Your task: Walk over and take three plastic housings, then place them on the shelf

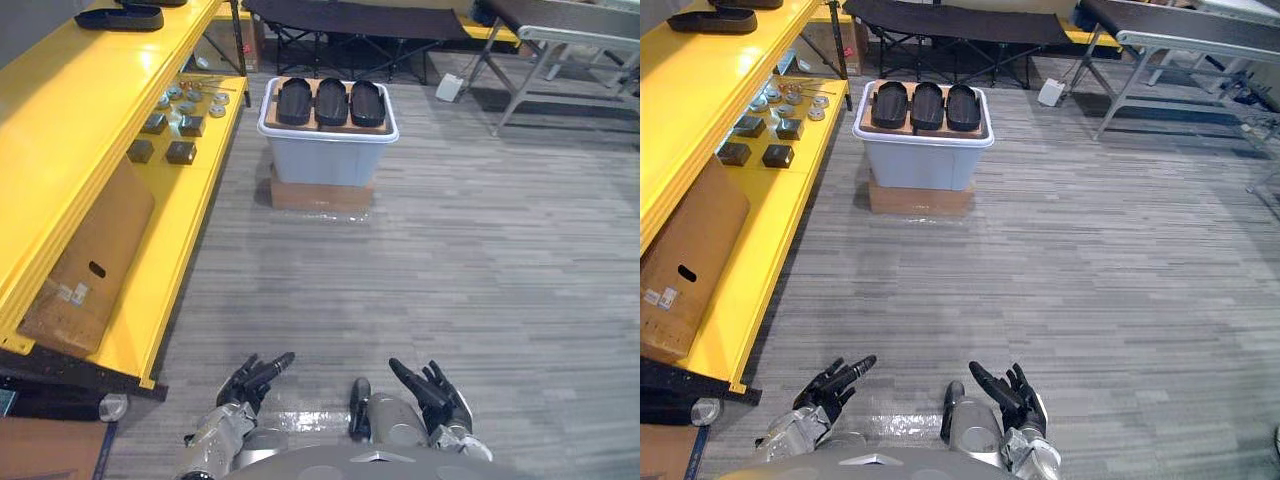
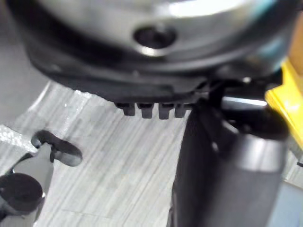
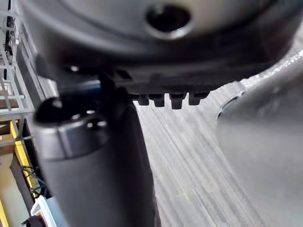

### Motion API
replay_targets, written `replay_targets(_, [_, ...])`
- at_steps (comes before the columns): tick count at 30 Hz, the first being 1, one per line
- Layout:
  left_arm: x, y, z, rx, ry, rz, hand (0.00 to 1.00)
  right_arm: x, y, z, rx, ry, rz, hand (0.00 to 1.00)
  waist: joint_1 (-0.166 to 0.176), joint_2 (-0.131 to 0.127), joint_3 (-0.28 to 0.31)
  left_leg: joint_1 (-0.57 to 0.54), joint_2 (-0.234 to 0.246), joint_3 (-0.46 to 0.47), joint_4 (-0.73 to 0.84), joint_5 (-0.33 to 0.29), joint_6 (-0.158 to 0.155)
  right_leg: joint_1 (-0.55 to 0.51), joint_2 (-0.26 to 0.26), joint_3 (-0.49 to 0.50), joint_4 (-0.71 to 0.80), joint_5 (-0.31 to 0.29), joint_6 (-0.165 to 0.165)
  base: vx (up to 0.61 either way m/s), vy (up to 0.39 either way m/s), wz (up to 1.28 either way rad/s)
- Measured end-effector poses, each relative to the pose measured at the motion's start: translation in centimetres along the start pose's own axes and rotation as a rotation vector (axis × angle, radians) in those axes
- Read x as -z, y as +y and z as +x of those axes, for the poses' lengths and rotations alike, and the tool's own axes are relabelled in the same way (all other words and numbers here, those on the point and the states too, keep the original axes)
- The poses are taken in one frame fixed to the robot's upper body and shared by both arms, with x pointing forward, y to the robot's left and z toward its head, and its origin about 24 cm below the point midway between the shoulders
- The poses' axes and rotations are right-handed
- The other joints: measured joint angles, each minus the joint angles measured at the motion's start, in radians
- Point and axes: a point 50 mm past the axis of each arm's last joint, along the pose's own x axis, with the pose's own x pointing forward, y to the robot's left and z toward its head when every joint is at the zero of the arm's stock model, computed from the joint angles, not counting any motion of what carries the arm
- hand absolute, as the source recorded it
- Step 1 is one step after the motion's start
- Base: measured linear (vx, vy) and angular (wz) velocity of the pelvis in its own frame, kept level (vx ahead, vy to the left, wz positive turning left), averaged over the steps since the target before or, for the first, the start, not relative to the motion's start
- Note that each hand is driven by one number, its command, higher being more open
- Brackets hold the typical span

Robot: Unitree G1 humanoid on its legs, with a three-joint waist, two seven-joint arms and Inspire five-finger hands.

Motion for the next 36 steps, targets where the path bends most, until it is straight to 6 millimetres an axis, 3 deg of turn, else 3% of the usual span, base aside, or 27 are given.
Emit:
replay_targets(1, [0.3, 0.3, -0.1, -0.01, 0.005, -0.033, 1.0, -0.1, 0.0, 0.0, -0.001, -0.004, -0.01, 1.0, -0.002, 0.007, -0.004, -0.036, 0.032, -0.001, 0.124, 0.007, -0.004, 0.017, 0.019, -0.008, 0.014, -0.001, -0.032, 0.49, -0.264, 0.08])
replay_targets(2, [0.3, 0.1, -0.1, -0.007, 0.003, -0.057, 1.0, -0.4, -0.1, 0.0, -0.005, -0.009, -0.026, 1.0, -0.001, 0.013, -0.003, -0.102, 0.071, 0.001, 0.316, 0.043, -0.029, 0.053, 0.043, -0.01, 0.011, -0.012, -0.063, 0.5, -0.269, -0.01])
replay_targets(3, [0.1, 0.1, -0.2, -0.004, -0.012, -0.07, 1.0, -0.5, 0.1, 0.1, -0.016, -0.014, -0.034, 1.0, 0.003, 0.022, 0.0, -0.145, 0.096, 0.002, 0.435, 0.083, -0.025, 0.082, 0.059, -0.008, -0.006, -0.021, -0.078, 0.52, -0.25, -0.22])
replay_targets(4, [-0.1, 0.2, -0.2, -0.008, -0.027, -0.095, 1.0, -1.2, 0.5, 0.5, -0.038, -0.03, -0.052, 1.0, 0.01, 0.023, 0.013, -0.211, 0.124, -0.002, 0.58, 0.069, -0.024, 0.145, 0.083, -0.002, -0.046, -0.033, -0.096, 0.44, -0.15, -0.24])
replay_targets(5, [-0.3, 0.2, -0.2, -0.008, -0.036, -0.108, 1.0, -1.2, 0.6, 0.5, -0.041, -0.031, -0.057, 1.0, 0.011, 0.022, 0.014, -0.236, 0.116, -0.011, 0.605, 0.063, -0.026, 0.177, 0.085, 0.003, -0.068, -0.037, -0.102, 0.52, -0.153, -0.38])
replay_targets(6, [-0.7, 0.2, -0.1, 0.002, -0.055, -0.128, 1.0, -1.6, 0.8, 0.7, -0.049, -0.041, -0.064, 1.0, 0.023, 0.015, 0.019, -0.266, 0.077, -0.007, 0.576, 0.042, -0.023, 0.239, 0.078, 0.027, -0.108, -0.038, -0.105, 0.49, -0.11, -0.56])
replay_targets(7, [-1.1, 0.0, -0.1, 0.014, -0.071, -0.127, 1.0, -2.3, 1.2, 1.1, -0.059, -0.063, -0.07, 1.0, 0.033, -0.002, 0.03, -0.299, 0.034, 0.007, 0.491, 0.037, -0.017, 0.284, 0.062, 0.055, -0.142, -0.039, -0.106, 0.49, -0.09, -0.61])
replay_targets(9, [-1.4, -0.4, -0.1, 0.038, -0.091, -0.126, 1.0, -3.7, 1.8, 1.8, -0.072, -0.108, -0.078, 1.0, 0.039, 0.007, 0.049, -0.369, -0.028, 0.023, 0.333, 0.053, 0.0, 0.342, 0.039, 0.079, -0.183, -0.04, -0.106, 0.49, 0.026, -0.48])
replay_targets(11, [-1.7, -0.8, -0.1, 0.054, -0.116, -0.133, 1.0, -4.3, 1.4, 1.9, -0.057, -0.121, -0.093, 1.0, 0.052, 0.024, 0.074, -0.422, -0.074, 0.007, 0.127, 0.174, 0.002, 0.395, 0.024, 0.086, -0.195, -0.054, -0.087, 0.46, 0.143, -0.34])
replay_targets(13, [-1.4, -0.6, -0.4, 0.048, -0.125, -0.161, 1.0, -4.1, 0.7, 1.6, -0.033, -0.108, -0.116, 1.0, 0.072, 0.057, 0.083, -0.43, -0.07, -0.015, -0.094, 0.38, -0.005, 0.469, 0.043, 0.114, -0.201, -0.12, -0.046, 0.44, 0.224, -0.38])
replay_targets(14, [-1.5, 0.1, -0.5, 0.025, -0.133, -0.179, 1.0, -3.3, 1.2, 1.6, -0.042, -0.081, -0.12, 1.0, 0.08, 0.042, 0.083, -0.415, -0.078, 0.003, -0.054, 0.504, 0.119, 0.519, 0.03, 0.137, -0.192, -0.175, -0.016, 0.38, 0.237, -0.26])
replay_targets(15, [-1.9, 0.5, -0.5, 0.01, -0.145, -0.178, 1.0, -3.0, 1.7, 1.6, -0.054, -0.073, -0.117, 1.0, 0.074, 0.011, 0.083, -0.415, -0.095, 0.011, -0.049, 0.485, 0.111, 0.516, 0.009, 0.137, -0.185, -0.18, -0.015, 0.44, 0.253, -0.14])
replay_targets(17, [-2.3, 1.4, -0.7, -0.013, -0.172, -0.185, 1.0, -2.8, 2.5, 1.7, -0.084, -0.067, -0.132, 1.0, 0.082, -0.029, 0.1, -0.431, -0.126, 0.03, -0.013, 0.43, 0.134, 0.489, -0.029, 0.161, -0.129, -0.166, -0.014, 0.32, 0.183, 0.03])
replay_targets(21, [-0.7, 3.1, -1.0, -0.096, -0.096, -0.194, 1.0, -2.5, 1.9, 1.8, -0.048, -0.046, -0.128, 1.0, 0.084, -0.046, 0.09, -0.425, -0.174, 0.047, 0.037, 0.339, 0.161, 0.439, -0.074, 0.221, 0.016, -0.132, 0.027, 0.32, 0.204, 0.06])
replay_targets(22, [-0.3, 3.6, -1.0, -0.122, -0.075, -0.189, 1.0, -2.3, 1.7, 1.9, -0.033, -0.036, -0.12, 1.0, 0.083, -0.057, 0.086, -0.382, -0.207, 0.048, -0.025, 0.338, 0.161, 0.371, -0.101, 0.236, 0.17, -0.092, 0.08, 0.32, 0.199, 0.29])
replay_targets(23, [-0.1, 3.8, -1.1, -0.131, -0.059, -0.183, 1.0, -2.1, 1.4, 1.8, -0.016, -0.025, -0.117, 1.0, 0.078, -0.062, 0.084, -0.317, -0.235, 0.048, -0.108, 0.339, 0.159, 0.278, -0.116, 0.269, 0.352, 0.015, 0.159, 0.33, 0.18, 0.38])
replay_targets(24, [-0.1, 3.8, -1.0, -0.128, -0.057, -0.175, 1.0, -1.9, 1.4, 1.8, -0.009, -0.017, -0.116, 1.0, 0.072, -0.06, 0.085, -0.288, -0.24, 0.046, -0.14, 0.34, 0.158, 0.235, -0.114, 0.282, 0.446, 0.05, 0.194, 0.33, 0.145, 0.45])
replay_targets(25, [-0.1, 3.7, -1.0, -0.125, -0.051, -0.159, 1.0, -1.4, 1.3, 1.7, 0.0, -0.002, -0.113, 1.0, 0.068, -0.057, 0.085, -0.253, -0.246, 0.033, -0.17, 0.343, 0.154, 0.169, -0.111, 0.278, 0.572, 0.032, 0.174, 0.32, 0.121, 0.5])
replay_targets(26, [0.1, 3.5, -1.0, -0.127, -0.037, -0.125, 1.0, -0.6, 1.2, 1.5, 0.009, 0.028, -0.108, 1.0, 0.059, -0.047, 0.084, -0.201, -0.245, 0.003, -0.187, 0.343, 0.154, 0.086, -0.114, 0.204, 0.659, -0.023, 0.087, 0.31, 0.113, 0.5])
replay_targets(27, [0.1, 3.5, -0.9, -0.126, -0.035, -0.118, 1.0, -0.4, 1.1, 1.4, 0.011, 0.035, -0.108, 1.0, 0.054, -0.044, 0.085, -0.182, -0.244, -0.005, -0.191, 0.34, 0.158, 0.063, -0.116, 0.166, 0.652, -0.051, 0.064, 0.33, 0.098, 0.51])
replay_targets(28, [0.0, 3.4, -0.9, -0.122, -0.035, -0.109, 1.0, -0.4, 1.0, 1.3, 0.016, 0.026, -0.114, 1.0, 0.05, -0.041, 0.086, -0.157, -0.238, -0.012, -0.19, 0.329, 0.168, 0.046, -0.118, 0.118, 0.603, -0.096, 0.065, 0.34, 0.064, 0.44])
replay_targets(29, [-0.3, 3.1, -0.7, -0.11, -0.036, -0.099, 1.0, -0.5, 0.8, 1.3, 0.039, 0.024, -0.116, 1.0, 0.05, -0.032, 0.088, -0.123, -0.223, -0.032, -0.176, 0.32, 0.175, 0.022, -0.107, 0.05, 0.433, -0.141, 0.066, 0.42, 0.048, 0.43])
replay_targets(30, [-0.4, 3.0, -0.6, -0.104, -0.039, -0.094, 1.0, -0.5, 0.7, 1.3, 0.046, 0.022, -0.114, 1.0, 0.049, -0.027, 0.088, -0.117, -0.215, -0.042, -0.172, 0.318, 0.177, 0.019, -0.096, 0.036, 0.352, -0.142, 0.065, 0.35, 0.01, 0.59])
replay_targets(31, [-1.2, 2.1, -0.2, -0.075, -0.053, -0.082, 1.0, -0.5, 0.5, 1.2, 0.064, 0.012, -0.107, 1.0, 0.047, -0.022, 0.09, -0.108, -0.204, -0.077, -0.162, 0.306, 0.17, 0.01, -0.075, 0.038, 0.194, -0.135, 0.069, 0.34, -0.031, 0.61])
replay_targets(33, [-2.2, 0.8, 0.4, -0.017, -0.078, -0.069, 1.0, -0.5, 0.1, 1.0, 0.086, 0.0, -0.091, 1.0, 0.049, -0.018, 0.089, -0.099, -0.186, -0.126, -0.137, 0.269, 0.155, -0.006, -0.055, 0.073, 0.041, -0.111, 0.084, 0.34, -0.074, 0.83])
replay_targets(35, [-2.6, 0.0, 0.5, 0.017, -0.096, -0.076, 1.0, -0.4, 0.3, 0.9, 0.083, -0.014, -0.084, 1.0, 0.05, -0.02, 0.087, -0.084, -0.178, -0.153, -0.1, 0.226, 0.138, -0.011, -0.053, 0.097, -0.026, -0.061, 0.077, 0.32, -0.126, 0.68])
replay_targets(36, [-2.6, -0.5, 0.4, 0.037, -0.107, -0.087, 1.0, -0.4, 0.7, 0.7, 0.069, -0.027, -0.073, 1.0, 0.051, -0.027, 0.076, -0.073, -0.177, -0.165, -0.069, 0.183, 0.126, -0.011, -0.058, 0.101, -0.023, -0.029, 0.058, 0.23, -0.125, 0.38])
